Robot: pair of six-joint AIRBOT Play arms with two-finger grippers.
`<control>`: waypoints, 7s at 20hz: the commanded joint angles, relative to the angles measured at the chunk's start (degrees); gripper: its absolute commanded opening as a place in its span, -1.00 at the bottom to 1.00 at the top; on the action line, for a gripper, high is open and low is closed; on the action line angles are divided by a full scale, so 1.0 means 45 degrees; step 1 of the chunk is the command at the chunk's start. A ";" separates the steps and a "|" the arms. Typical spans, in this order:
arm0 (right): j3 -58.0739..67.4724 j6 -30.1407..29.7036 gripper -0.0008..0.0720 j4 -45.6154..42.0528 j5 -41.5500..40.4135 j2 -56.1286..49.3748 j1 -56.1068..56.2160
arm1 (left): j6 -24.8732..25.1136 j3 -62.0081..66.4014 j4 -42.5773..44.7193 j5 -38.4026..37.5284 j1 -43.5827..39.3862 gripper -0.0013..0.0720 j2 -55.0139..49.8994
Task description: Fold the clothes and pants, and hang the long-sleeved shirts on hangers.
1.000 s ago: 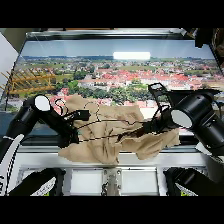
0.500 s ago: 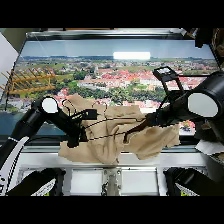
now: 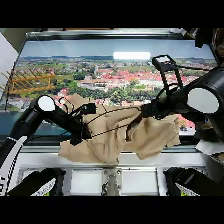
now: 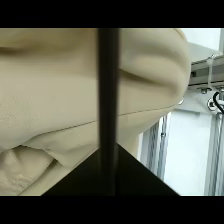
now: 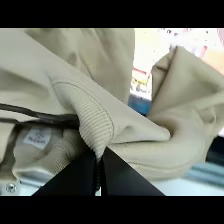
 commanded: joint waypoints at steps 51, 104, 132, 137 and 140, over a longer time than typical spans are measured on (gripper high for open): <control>0.0029 -0.1564 0.60 0.1817 -0.5353 -0.1112 0.4279 | 0.0141 0.0005 -0.0034 -0.0622 0.0029 -0.92 -0.0005; 0.0835 -0.4687 0.77 0.6552 -0.0874 0.0510 -0.1477 | 0.0141 0.0000 -0.0044 -0.0442 0.0029 -0.92 -0.0010; 0.0835 0.1826 -0.92 -0.2487 -0.0165 -0.1472 0.3186 | 0.0209 0.0000 -0.0058 -0.0010 0.0024 -0.92 -0.0015; 0.1540 0.1355 -0.92 -0.2395 -0.0214 -0.1316 0.3196 | 0.1525 0.0005 -0.0325 0.0491 0.0029 -0.92 -0.0073; 0.1802 0.1355 -0.92 -0.2283 -0.0656 -0.1316 0.3337 | 0.1525 0.0335 -0.0928 0.0374 -0.0146 -0.92 -0.0826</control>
